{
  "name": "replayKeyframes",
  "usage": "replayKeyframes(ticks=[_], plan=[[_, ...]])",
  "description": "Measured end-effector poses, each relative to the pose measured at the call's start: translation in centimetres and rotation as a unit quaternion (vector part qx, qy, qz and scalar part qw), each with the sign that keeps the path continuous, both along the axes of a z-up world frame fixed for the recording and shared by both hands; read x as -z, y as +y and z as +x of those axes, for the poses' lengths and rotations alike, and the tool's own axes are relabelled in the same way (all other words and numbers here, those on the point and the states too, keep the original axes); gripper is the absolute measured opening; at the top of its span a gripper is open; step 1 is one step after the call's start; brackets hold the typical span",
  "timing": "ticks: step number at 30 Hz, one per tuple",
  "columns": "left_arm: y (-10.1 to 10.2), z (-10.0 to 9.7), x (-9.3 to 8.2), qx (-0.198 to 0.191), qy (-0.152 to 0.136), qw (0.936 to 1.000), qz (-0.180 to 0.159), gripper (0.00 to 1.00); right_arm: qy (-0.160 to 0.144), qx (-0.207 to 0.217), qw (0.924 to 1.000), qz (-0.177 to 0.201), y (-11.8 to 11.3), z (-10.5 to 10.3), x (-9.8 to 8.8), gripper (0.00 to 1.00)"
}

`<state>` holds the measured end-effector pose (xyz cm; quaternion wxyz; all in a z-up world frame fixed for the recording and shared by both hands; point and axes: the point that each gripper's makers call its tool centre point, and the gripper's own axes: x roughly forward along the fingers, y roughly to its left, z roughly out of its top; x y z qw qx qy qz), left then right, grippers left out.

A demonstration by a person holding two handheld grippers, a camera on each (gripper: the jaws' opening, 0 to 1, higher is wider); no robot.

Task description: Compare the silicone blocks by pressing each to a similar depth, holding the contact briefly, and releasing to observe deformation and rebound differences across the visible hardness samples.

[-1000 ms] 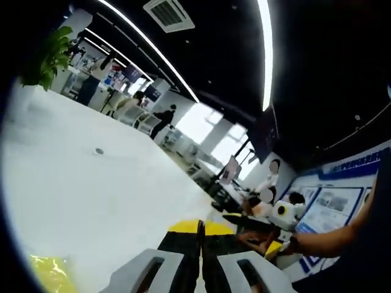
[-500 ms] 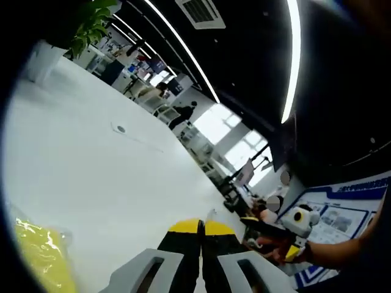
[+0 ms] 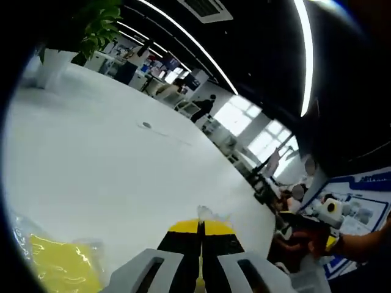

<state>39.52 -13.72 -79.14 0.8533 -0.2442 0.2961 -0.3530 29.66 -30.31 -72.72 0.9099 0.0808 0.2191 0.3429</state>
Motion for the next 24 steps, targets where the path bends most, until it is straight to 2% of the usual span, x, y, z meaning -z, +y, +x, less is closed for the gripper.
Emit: replayKeyframes(ticks=[1, 3, 9, 11, 14, 15, 17, 19, 24], plan=[[0.1, 0.1, 0.6, 0.000, 0.004, 0.9999, 0.014, 0.00, 0.000, 0.000, 1.0000, -0.001, -0.1, 0.1, 0.1, 0.97], [0.0, 0.2, 1.0, 0.003, -0.002, 0.9998, 0.022, 0.00, 0.001, 0.002, 1.0000, -0.001, -0.3, 0.2, 0.1, 0.97], [0.1, 0.7, 2.5, -0.001, 0.007, 0.9989, 0.046, 0.00, 0.006, 0.006, 1.0000, -0.001, -0.4, 0.2, 0.2, 0.97], [0.1, 0.7, 3.0, 0.003, 0.003, 0.9978, 0.066, 0.00, 0.010, 0.012, 0.9999, 0.006, -0.5, 0.2, 0.2, 0.97], [0.4, 0.0, 5.1, 0.030, 0.007, 0.9908, 0.132, 0.00, 0.009, 0.015, 0.9998, 0.009, -0.5, 0.3, 0.0, 0.97], [0.4, -0.1, 5.3, 0.037, 0.002, 0.9898, 0.137, 0.00, 0.008, 0.014, 0.9998, 0.008, -0.5, 0.3, 0.0, 0.97], [0.4, -0.6, 6.2, 0.044, 0.012, 0.9869, 0.154, 0.00, 0.009, 0.014, 0.9998, 0.007, -0.5, 0.4, 0.0, 0.97], [0.2, -0.4, 6.0, 0.045, 0.008, 0.9885, 0.144, 0.00, 0.010, 0.015, 0.9998, 0.009, -0.5, 0.5, 0.0, 0.97], [0.3, -0.2, 6.5, 0.053, 0.012, 0.9847, 0.166, 0.00, 0.011, 0.019, 0.9997, 0.014, -0.4, 0.7, -0.1, 0.97]])
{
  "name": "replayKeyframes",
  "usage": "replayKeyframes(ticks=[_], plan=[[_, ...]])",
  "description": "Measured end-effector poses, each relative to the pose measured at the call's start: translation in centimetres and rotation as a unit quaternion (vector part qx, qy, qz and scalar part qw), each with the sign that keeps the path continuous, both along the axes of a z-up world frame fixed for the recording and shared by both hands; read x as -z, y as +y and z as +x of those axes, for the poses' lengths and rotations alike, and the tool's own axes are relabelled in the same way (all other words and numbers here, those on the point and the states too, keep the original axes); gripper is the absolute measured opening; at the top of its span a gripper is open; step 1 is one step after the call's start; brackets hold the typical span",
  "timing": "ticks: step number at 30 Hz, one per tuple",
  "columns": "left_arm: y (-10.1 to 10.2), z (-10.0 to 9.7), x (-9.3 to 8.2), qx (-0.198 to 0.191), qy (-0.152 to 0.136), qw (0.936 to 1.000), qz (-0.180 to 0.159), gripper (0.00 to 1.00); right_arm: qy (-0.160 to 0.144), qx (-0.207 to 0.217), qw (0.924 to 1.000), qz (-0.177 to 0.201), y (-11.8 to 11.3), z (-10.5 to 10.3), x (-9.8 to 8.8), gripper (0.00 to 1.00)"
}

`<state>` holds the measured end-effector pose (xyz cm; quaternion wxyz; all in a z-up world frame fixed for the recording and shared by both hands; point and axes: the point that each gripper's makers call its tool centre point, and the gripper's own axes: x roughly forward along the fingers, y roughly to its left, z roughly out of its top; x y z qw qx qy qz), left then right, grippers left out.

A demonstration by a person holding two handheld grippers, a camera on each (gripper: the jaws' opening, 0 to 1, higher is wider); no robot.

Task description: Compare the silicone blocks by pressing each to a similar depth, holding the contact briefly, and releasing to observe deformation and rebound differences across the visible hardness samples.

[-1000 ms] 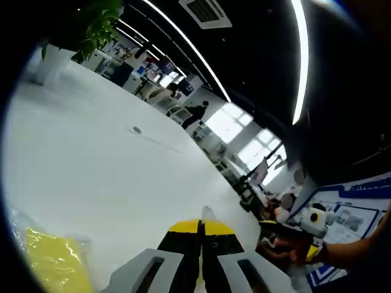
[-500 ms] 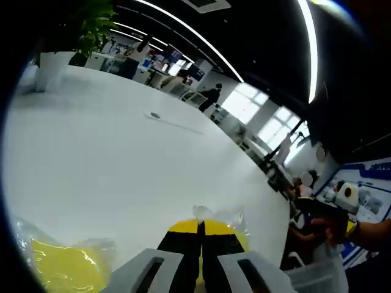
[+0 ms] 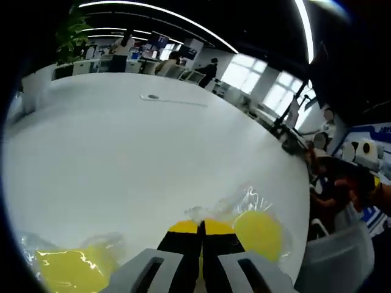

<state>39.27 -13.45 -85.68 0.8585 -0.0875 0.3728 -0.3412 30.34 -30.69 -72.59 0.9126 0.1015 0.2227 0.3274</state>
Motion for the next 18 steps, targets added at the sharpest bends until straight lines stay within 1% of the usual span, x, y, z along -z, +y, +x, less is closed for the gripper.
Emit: replayKeyframes(ticks=[1, 2, 3, 5, 9, 11, 12, 13, 14, 15, 16, 17, 18], plan=[[0.0, 0.0, 0.1, -0.001, 0.002, 1.0000, 0.000, 0.00, -0.001, 0.000, 1.0000, -0.001, 0.0, 0.0, 0.0, 0.97], [0.3, -0.2, 0.3, -0.007, 0.015, 0.9999, 0.003, 0.00, -0.002, -0.001, 1.0000, -0.001, 0.1, 0.0, -0.1, 0.97], [0.3, -0.2, 0.3, -0.010, 0.012, 0.9999, 0.002, 0.00, -0.003, -0.002, 1.0000, -0.003, 0.1, 0.1, -0.1, 0.97], [0.3, -0.1, 0.3, -0.004, 0.002, 0.9998, 0.018, 0.00, -0.005, -0.003, 1.0000, -0.006, 0.1, 0.1, 0.0, 0.97], [0.3, -0.1, 0.5, -0.007, 0.007, 0.9996, 0.025, 0.00, -0.003, -0.006, 0.9999, -0.008, 0.2, -0.1, 0.2, 0.97], [0.4, 0.0, 0.5, -0.005, 0.005, 0.9995, 0.029, 0.03, -0.003, -0.006, 1.0000, -0.007, 0.3, -0.2, 0.1, 0.97], [1.1, 0.5, 0.8, 0.005, -0.018, 0.9975, 0.068, 0.07, -0.002, -0.006, 1.0000, -0.006, 0.3, -0.2, 0.1, 0.97], [1.1, 0.6, 0.8, 0.009, -0.022, 0.9966, 0.079, 0.08, -0.003, -0.006, 1.0000, -0.006, 0.3, -0.2, 0.1, 0.97], [0.7, 0.4, 0.7, 0.008, -0.013, 0.9974, 0.070, 0.08, -0.004, -0.006, 1.0000, -0.006, 0.4, -0.2, 0.0, 0.97], [0.8, 0.4, 0.6, 0.004, -0.006, 0.9978, 0.066, 0.10, -0.005, -0.006, 1.0000, -0.006, 0.4, -0.2, 0.0, 0.97], [1.2, 0.8, 0.6, -0.007, -0.001, 0.9977, 0.068, 0.15, -0.007, -0.005, 0.9999, -0.005, 0.5, -0.2, -0.1, 0.97], [1.4, 1.1, 0.6, -0.011, -0.004, 0.9978, 0.065, 0.21, -0.008, -0.005, 0.9999, -0.005, 0.4, -0.1, -0.2, 0.97], [1.6, 1.5, 0.3, -0.015, -0.010, 0.9978, 0.064, 0.32, -0.010, -0.005, 0.9999, -0.005, 0.4, -0.1, -0.3, 0.97]])
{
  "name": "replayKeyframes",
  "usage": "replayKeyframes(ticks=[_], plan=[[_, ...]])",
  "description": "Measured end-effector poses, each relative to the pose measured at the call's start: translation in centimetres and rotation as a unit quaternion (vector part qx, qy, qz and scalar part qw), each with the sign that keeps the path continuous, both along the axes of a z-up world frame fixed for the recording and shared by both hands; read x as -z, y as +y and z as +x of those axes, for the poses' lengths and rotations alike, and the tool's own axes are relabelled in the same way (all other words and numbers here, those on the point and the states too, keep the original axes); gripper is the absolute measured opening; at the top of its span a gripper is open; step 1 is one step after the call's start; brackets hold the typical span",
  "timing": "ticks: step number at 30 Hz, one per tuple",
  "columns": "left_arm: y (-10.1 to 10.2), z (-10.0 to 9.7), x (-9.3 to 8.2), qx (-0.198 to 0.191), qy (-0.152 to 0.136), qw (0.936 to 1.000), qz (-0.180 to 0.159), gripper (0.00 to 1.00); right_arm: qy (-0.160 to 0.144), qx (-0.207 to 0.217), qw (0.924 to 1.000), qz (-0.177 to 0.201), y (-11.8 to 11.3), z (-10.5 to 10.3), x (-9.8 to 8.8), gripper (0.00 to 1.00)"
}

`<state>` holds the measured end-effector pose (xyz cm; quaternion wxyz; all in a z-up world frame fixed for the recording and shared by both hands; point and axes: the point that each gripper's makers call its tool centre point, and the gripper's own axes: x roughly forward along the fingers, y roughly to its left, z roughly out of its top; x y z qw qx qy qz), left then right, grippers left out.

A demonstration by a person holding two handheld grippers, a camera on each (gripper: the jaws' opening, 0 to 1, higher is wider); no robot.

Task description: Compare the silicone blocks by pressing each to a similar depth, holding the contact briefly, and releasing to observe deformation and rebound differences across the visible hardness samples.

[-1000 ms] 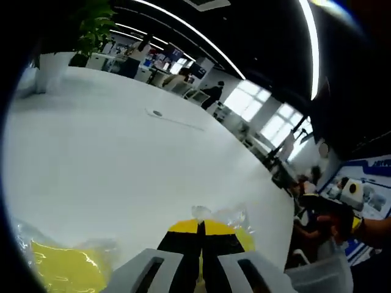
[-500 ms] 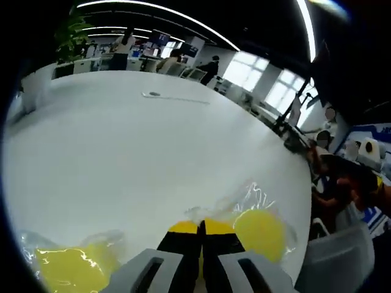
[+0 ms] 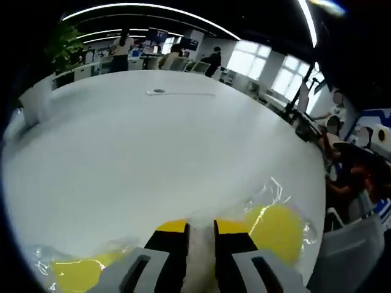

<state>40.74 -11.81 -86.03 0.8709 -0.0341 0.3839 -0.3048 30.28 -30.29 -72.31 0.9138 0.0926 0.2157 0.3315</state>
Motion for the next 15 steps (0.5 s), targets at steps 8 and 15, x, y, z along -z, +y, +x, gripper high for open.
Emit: replayKeyframes(ticks=[8, 15], plan=[[-0.1, 2.9, -6.7, 0.002, -0.104, 0.9925, -0.064, 0.83, -0.014, 0.014, 0.9998, 0.005, -0.5, 0.4, -0.7, 0.97], [1.4, 3.1, -12.1, 0.028, -0.157, 0.9828, -0.093, 1.00, -0.018, 0.022, 0.9996, -0.003, -1.0, 1.2, -1.1, 0.97]])
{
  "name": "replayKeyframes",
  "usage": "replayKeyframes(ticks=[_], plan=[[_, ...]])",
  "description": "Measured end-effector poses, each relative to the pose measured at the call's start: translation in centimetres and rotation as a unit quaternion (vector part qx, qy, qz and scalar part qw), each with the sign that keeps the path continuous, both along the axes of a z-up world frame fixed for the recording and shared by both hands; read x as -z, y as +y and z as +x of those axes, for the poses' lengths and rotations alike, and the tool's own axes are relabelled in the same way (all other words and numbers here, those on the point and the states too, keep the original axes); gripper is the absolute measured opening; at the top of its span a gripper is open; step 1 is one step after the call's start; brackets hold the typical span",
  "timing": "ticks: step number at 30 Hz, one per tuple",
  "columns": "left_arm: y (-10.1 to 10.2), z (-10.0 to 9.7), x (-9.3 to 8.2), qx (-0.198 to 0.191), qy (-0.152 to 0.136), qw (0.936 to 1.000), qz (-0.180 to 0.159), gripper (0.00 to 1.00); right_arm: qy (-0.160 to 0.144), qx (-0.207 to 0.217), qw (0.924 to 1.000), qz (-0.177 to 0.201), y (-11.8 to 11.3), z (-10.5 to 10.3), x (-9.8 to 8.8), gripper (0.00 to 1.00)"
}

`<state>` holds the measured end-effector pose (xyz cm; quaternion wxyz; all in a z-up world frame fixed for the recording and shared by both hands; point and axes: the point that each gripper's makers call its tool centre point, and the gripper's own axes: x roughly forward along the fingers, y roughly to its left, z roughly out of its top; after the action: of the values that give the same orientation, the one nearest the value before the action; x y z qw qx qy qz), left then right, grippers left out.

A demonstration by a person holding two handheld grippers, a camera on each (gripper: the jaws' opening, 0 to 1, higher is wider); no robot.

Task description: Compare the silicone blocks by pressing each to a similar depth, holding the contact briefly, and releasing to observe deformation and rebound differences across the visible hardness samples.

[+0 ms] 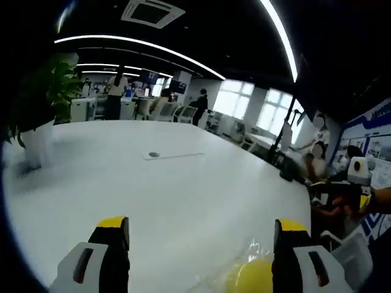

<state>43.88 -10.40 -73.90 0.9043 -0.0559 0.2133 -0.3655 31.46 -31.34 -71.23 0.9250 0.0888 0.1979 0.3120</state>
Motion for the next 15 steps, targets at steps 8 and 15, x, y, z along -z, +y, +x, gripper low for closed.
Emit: replayKeyframes(ticks=[8, 15], plan=[[5.2, -2.7, -1.8, 0.000, -0.021, 0.9995, 0.025, 1.00, -0.002, 0.004, 0.9999, -0.015, -0.2, 1.0, -0.1, 0.97], [11.1, -6.2, -3.3, -0.056, -0.027, 0.9981, -0.004, 1.00, 0.008, -0.009, 0.9989, -0.046, -0.1, 1.0, 0.6, 0.97]])
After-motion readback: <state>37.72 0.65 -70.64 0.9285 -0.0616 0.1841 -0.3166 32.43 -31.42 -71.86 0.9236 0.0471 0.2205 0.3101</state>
